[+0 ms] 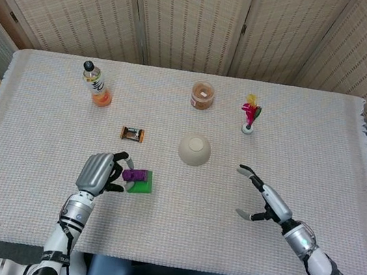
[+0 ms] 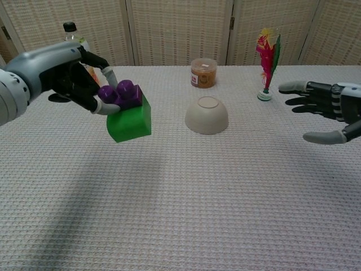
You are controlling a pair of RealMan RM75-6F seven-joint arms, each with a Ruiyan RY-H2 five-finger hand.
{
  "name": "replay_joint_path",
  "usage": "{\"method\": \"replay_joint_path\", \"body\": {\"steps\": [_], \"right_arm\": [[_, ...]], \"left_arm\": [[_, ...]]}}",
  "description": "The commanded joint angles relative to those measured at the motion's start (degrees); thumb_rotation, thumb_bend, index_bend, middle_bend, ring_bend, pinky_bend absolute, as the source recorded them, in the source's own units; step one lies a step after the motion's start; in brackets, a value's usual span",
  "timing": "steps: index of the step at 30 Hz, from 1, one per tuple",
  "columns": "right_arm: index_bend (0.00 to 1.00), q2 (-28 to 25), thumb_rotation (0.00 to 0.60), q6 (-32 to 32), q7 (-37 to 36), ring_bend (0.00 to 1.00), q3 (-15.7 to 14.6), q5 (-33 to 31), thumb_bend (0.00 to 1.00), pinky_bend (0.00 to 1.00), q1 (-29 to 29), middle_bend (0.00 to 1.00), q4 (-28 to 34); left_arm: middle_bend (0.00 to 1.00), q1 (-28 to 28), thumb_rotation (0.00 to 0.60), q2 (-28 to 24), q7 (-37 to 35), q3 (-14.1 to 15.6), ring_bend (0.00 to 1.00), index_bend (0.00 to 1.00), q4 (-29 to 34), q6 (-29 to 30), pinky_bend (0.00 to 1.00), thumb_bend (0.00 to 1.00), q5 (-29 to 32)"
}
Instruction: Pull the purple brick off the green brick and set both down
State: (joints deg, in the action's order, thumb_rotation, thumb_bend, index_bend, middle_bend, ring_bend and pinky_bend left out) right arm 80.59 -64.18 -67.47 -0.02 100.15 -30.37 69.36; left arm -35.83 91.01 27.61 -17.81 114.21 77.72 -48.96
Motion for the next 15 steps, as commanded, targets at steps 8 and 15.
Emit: {"method": "replay_joint_path", "body": {"steps": [8, 15], "right_arm": [[0.02, 13.78, 0.600, -5.73, -18.48, 0.00, -2.18, 3.87, 0.33, 0.00, -7.15, 0.00, -11.49], [0.04, 18.61, 0.600, -8.31, -22.21, 0.00, -1.00, 1.64, 0.33, 0.00, -7.87, 0.00, -14.10]], "left_arm": [[1.00, -0.29, 0.600, -1.49, -1.22, -2.70, 1.00, 0.76, 3.01, 1.08, 1.00, 0.49, 1.63], [1.00, -0.42, 0.600, -1.82, -1.16, -2.63, 1.00, 0.76, 3.16, 1.56, 1.00, 0.49, 1.83]]}}
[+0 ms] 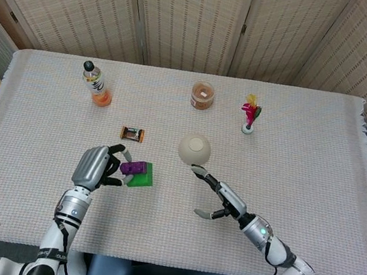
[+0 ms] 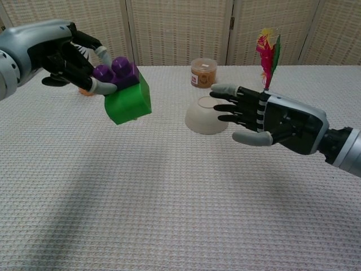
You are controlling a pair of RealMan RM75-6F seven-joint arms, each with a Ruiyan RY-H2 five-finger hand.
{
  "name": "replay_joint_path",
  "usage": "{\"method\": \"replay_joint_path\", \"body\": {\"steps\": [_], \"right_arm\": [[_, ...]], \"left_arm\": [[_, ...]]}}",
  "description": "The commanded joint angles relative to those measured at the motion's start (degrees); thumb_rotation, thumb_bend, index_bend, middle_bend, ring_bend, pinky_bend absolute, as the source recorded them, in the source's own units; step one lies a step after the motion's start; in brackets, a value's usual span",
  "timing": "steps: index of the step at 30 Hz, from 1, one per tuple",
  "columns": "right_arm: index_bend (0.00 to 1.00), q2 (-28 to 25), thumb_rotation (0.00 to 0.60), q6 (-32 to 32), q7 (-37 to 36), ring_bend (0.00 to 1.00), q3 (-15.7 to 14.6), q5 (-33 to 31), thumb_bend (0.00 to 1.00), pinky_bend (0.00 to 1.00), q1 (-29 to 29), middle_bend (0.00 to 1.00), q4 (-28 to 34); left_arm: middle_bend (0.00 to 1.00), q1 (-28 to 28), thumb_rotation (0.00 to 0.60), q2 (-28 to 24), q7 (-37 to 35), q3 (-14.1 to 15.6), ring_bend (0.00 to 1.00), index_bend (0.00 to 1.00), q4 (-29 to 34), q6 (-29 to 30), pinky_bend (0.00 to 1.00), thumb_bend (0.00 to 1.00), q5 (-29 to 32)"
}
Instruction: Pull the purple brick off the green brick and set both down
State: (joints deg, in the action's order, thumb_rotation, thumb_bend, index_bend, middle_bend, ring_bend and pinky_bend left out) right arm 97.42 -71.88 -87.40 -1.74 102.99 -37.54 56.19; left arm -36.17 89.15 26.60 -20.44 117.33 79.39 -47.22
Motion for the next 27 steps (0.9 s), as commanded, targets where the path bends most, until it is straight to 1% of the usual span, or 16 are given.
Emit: {"method": "replay_joint_path", "body": {"steps": [1, 6, 11, 20, 27], "right_arm": [[0.05, 2.61, 0.600, -0.84, -3.09, 0.00, 0.89, -1.53, 0.33, 0.00, -0.98, 0.00, -1.63], [0.05, 5.53, 0.600, -1.13, -4.23, 0.00, 0.93, -2.14, 0.33, 0.00, -2.27, 0.00, -4.44], [0.05, 7.22, 0.600, -0.58, -6.16, 0.00, 1.66, -3.24, 0.33, 0.00, -3.97, 0.00, -5.87], [0.05, 8.98, 0.600, -0.24, -7.49, 0.00, 1.23, -3.52, 0.33, 0.00, -6.22, 0.00, -4.94], [0.05, 10.00, 0.600, 0.90, -7.23, 0.00, 0.65, -4.22, 0.33, 0.00, -7.08, 0.00, -5.68]], "left_arm": [[1.00, -0.17, 0.600, 0.09, -0.26, 0.04, 1.00, 0.76, -0.02, -0.20, 1.00, 0.49, 0.12], [1.00, -0.55, 0.600, 0.36, -0.30, 0.25, 1.00, 0.76, -0.10, -0.29, 1.00, 0.49, 0.31], [1.00, -1.01, 0.600, 0.88, 0.00, 0.60, 1.00, 0.76, 0.12, -0.30, 1.00, 0.49, 0.38], [1.00, -2.51, 0.600, 2.46, 1.47, 0.67, 1.00, 0.76, 0.26, 0.30, 1.00, 0.49, -0.07], [1.00, -2.60, 0.600, 2.14, 1.64, 0.28, 1.00, 0.76, 1.63, 1.02, 1.00, 0.49, 0.08]]}}
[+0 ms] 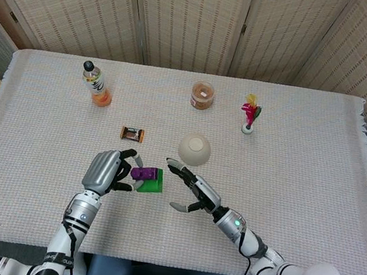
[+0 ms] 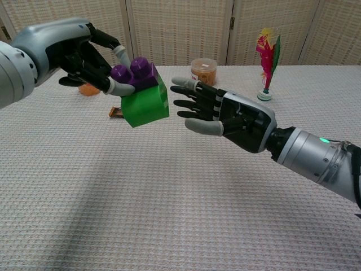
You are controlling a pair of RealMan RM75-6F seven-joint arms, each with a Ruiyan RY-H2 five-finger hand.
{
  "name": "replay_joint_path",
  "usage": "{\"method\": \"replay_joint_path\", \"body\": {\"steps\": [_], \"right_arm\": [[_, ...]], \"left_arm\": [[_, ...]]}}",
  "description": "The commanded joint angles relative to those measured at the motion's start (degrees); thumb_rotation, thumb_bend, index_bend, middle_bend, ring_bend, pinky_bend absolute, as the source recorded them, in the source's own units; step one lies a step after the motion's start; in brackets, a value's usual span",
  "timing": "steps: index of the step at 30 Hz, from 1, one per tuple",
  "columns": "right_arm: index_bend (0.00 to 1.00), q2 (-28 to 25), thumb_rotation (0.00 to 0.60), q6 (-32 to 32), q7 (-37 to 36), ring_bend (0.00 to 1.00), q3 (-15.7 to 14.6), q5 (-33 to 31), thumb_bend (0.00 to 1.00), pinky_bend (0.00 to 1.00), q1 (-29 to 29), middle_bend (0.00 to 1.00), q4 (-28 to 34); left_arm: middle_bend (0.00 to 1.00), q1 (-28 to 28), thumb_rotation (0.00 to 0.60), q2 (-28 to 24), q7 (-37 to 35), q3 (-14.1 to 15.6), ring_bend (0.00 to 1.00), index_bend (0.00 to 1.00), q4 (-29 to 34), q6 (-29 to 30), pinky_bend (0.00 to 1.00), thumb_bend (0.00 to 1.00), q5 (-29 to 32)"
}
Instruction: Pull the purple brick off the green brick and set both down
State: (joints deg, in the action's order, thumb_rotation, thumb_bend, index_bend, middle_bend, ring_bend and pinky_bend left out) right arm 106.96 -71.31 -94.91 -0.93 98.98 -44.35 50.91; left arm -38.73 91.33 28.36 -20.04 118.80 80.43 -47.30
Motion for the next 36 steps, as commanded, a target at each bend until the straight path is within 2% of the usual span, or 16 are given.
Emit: {"method": "replay_joint_path", "body": {"steps": [1, 10, 16, 20, 22, 26, 36], "right_arm": [[0.05, 0.76, 0.600, 0.44, 0.33, 0.00, -0.21, -0.27, 0.33, 0.00, -0.47, 0.00, -0.64], [0.10, 2.34, 0.600, 0.52, -0.43, 0.00, 0.19, -1.07, 0.33, 0.00, -1.65, 0.00, -1.30], [0.30, 3.25, 0.600, 1.41, 0.22, 0.03, 0.94, -2.81, 0.33, 0.00, -1.61, 0.01, -1.11], [0.38, 4.08, 0.600, 1.71, 1.21, 0.07, 1.45, -3.72, 0.33, 0.00, -1.47, 0.04, -1.21], [0.41, 4.73, 0.600, 1.87, 2.32, 0.11, 1.92, -4.37, 0.33, 0.03, -1.34, 0.07, -1.46], [0.52, 5.66, 0.600, 2.26, 3.70, 0.20, 2.58, -5.36, 0.33, 0.16, -1.08, 0.14, -1.58], [0.66, 6.62, 0.600, 2.61, 6.33, 0.31, 2.36, -6.16, 0.33, 0.27, 0.13, 0.24, -3.13]], "left_arm": [[1.00, -0.10, 0.600, 0.00, -0.27, -0.22, 1.00, 0.76, 0.26, -0.12, 1.00, 0.49, 0.36], [1.00, -0.77, 0.600, 1.01, -1.04, -0.11, 1.00, 0.76, -0.24, -0.77, 1.00, 0.49, 0.75], [1.00, -0.96, 0.600, 1.56, -1.64, 0.02, 1.00, 0.76, -0.54, -0.87, 1.00, 0.49, 0.58], [1.00, -1.00, 0.600, 1.99, -2.09, 0.29, 1.00, 0.76, -0.79, -0.91, 1.00, 0.49, 0.14], [1.00, -0.93, 0.600, 2.46, -2.32, 0.55, 1.00, 0.76, -1.06, -0.54, 1.00, 0.49, -0.45], [1.00, -0.86, 0.600, 2.78, -2.85, 0.69, 1.00, 0.76, -1.15, -0.52, 1.00, 0.49, -1.21], [1.00, -0.61, 0.600, 1.37, -5.67, -1.45, 1.00, 0.76, 0.50, -1.36, 1.00, 0.49, -1.78]]}}
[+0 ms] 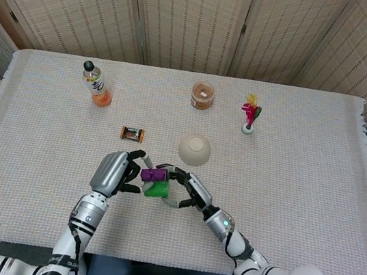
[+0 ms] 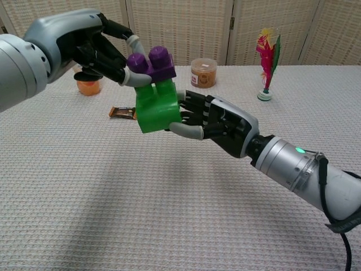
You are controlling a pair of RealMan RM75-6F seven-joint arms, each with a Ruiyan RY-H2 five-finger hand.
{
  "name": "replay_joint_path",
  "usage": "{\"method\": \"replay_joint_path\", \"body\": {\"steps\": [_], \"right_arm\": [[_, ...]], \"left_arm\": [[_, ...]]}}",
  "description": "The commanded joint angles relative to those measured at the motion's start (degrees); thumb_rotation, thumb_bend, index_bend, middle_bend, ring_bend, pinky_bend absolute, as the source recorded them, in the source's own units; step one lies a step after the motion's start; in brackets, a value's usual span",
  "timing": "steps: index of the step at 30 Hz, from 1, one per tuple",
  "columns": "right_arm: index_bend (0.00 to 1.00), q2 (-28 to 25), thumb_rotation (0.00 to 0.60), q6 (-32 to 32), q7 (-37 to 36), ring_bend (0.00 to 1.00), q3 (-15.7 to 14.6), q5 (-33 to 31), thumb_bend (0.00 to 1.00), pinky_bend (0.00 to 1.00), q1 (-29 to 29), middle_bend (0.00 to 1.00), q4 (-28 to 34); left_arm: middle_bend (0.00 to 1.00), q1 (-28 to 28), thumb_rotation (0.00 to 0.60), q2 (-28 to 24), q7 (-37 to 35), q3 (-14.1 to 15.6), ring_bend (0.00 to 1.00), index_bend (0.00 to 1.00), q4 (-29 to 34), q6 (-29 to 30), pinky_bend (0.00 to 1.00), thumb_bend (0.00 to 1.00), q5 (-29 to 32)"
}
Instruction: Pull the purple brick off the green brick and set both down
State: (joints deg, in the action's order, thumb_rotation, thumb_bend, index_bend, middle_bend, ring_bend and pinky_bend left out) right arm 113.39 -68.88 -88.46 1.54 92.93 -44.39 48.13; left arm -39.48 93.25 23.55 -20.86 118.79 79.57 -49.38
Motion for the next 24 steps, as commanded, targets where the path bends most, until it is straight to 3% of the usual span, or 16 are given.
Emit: {"method": "replay_joint_path", "body": {"steps": [1, 9, 15, 20, 24], "right_arm": [[0.67, 0.27, 0.600, 0.28, -0.16, 0.31, -0.18, -0.07, 0.33, 0.28, 0.17, 0.25, -0.59], [0.68, -0.34, 0.600, -0.92, 0.92, 0.31, -0.55, 0.49, 0.33, 0.28, 0.83, 0.25, -1.57], [0.69, -3.35, 0.600, -1.62, 6.09, 0.31, -0.28, 0.51, 0.33, 0.28, 1.30, 0.26, 0.31], [0.70, -9.29, 0.600, -0.17, 16.50, 0.32, -1.11, 0.99, 0.33, 0.29, 1.38, 0.27, 4.82], [0.71, -16.07, 0.600, 3.22, 29.76, 0.32, -1.90, 0.03, 0.33, 0.29, 1.78, 0.28, 11.51]], "left_arm": [[1.00, 0.15, 0.600, -0.72, -1.03, -0.75, 1.00, 0.76, 0.62, -0.61, 1.00, 0.49, 0.33], [1.00, 0.71, 0.600, -2.60, -1.68, -1.12, 1.00, 0.76, 1.75, -0.08, 1.00, 0.49, -1.14], [1.00, 2.43, 0.600, -5.74, -2.41, -0.64, 1.00, 0.76, 2.22, 0.72, 1.00, 0.49, -2.09], [1.00, 5.77, 0.600, -9.80, -5.64, 0.96, 1.00, 0.76, 2.23, 0.78, 1.00, 0.49, -2.73], [1.00, 8.66, 0.600, -13.30, -10.95, 3.04, 1.00, 0.76, 1.67, -1.50, 1.00, 0.49, -4.17]]}}
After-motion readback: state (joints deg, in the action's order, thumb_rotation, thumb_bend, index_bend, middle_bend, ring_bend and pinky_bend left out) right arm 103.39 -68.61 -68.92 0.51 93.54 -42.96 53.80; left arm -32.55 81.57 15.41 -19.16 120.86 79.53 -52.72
